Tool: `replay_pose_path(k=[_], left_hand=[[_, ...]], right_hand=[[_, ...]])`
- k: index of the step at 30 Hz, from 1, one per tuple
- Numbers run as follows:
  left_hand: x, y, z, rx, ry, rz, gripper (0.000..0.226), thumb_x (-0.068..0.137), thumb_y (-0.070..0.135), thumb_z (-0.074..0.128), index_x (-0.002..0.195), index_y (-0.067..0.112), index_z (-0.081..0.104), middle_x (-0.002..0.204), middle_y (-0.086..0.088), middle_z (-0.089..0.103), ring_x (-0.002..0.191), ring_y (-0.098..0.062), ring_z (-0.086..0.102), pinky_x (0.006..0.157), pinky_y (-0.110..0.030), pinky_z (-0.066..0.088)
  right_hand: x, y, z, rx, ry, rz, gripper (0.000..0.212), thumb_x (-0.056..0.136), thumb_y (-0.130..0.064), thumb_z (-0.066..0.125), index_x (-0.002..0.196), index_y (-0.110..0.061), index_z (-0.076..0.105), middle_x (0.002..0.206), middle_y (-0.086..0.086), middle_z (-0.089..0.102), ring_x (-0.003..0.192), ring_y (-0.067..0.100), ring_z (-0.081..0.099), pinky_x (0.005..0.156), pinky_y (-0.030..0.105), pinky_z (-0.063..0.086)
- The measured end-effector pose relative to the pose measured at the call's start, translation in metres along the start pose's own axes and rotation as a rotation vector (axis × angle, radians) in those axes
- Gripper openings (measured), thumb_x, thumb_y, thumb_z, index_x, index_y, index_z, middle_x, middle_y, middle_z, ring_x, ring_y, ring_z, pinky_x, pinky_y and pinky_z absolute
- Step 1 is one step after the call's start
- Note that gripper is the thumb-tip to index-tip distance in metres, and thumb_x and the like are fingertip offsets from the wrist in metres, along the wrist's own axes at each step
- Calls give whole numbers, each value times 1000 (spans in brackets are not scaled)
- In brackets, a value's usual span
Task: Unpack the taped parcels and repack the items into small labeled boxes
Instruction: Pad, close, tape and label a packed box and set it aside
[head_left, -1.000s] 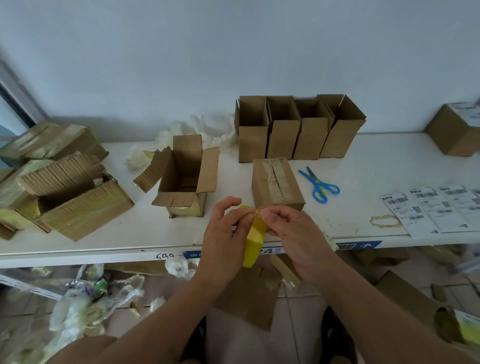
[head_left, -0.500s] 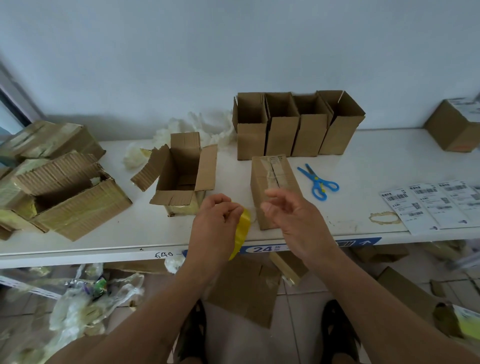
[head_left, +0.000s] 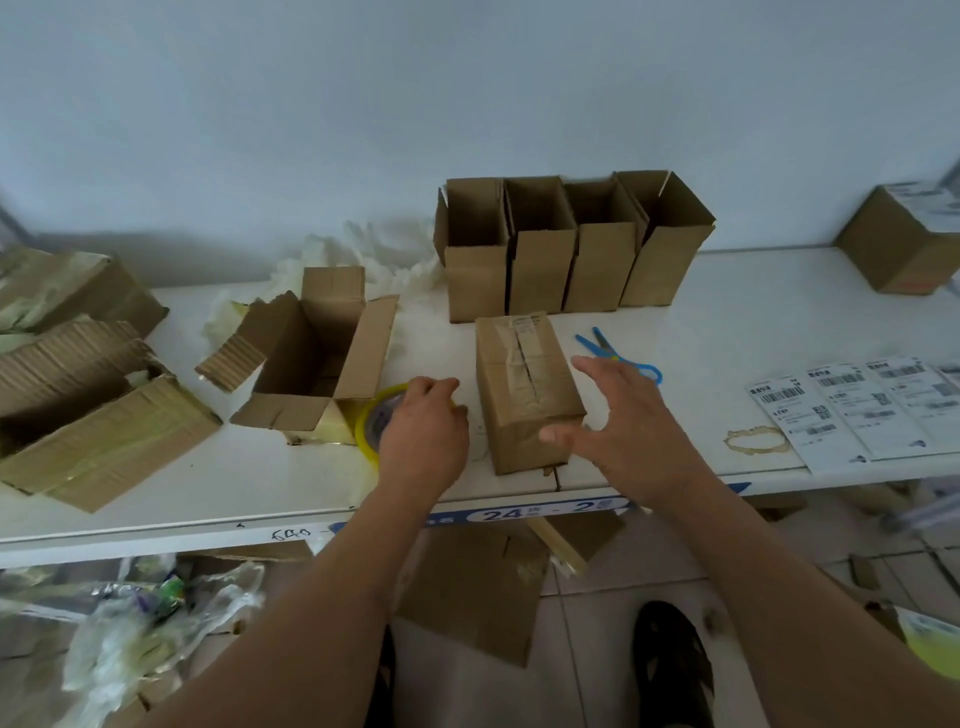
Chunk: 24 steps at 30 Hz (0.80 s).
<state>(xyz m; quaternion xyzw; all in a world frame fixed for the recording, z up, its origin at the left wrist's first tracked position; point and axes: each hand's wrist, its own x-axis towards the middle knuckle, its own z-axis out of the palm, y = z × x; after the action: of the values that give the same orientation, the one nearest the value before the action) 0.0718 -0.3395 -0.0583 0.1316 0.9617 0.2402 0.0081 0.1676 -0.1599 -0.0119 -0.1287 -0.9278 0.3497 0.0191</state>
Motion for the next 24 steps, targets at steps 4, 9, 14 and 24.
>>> replay_pose_path(k=[4,9,14,24], left_hand=[[23,11,-18,-240,221,-114,34,100,23,45,131,21,58,133,0,55,115,-17,55,90,-30,44],[71,59,-18,-246,9,46,48,100,52,36,134,24,54,135,-1,53,125,-23,48,102,-38,39],[98,72,6,88,-237,54,68,91,76,24,127,28,56,123,-5,61,115,-28,54,97,-50,46],[95,63,12,127,-188,191,57,100,62,24,122,19,55,117,-9,60,108,-31,53,91,-47,46]], right_hand=[[15,12,4,-24,-121,68,103,75,-59,73,153,-35,10,158,-9,22,144,16,24,115,47,32],[31,17,11,-56,-180,108,124,62,-73,72,154,-32,0,156,-11,30,138,14,38,109,44,40],[32,14,20,-213,-130,88,110,61,-82,64,147,-27,22,135,-6,54,118,16,55,92,37,45],[38,20,33,-100,-124,37,88,68,-70,69,135,-22,39,122,-2,59,109,19,58,90,34,44]])
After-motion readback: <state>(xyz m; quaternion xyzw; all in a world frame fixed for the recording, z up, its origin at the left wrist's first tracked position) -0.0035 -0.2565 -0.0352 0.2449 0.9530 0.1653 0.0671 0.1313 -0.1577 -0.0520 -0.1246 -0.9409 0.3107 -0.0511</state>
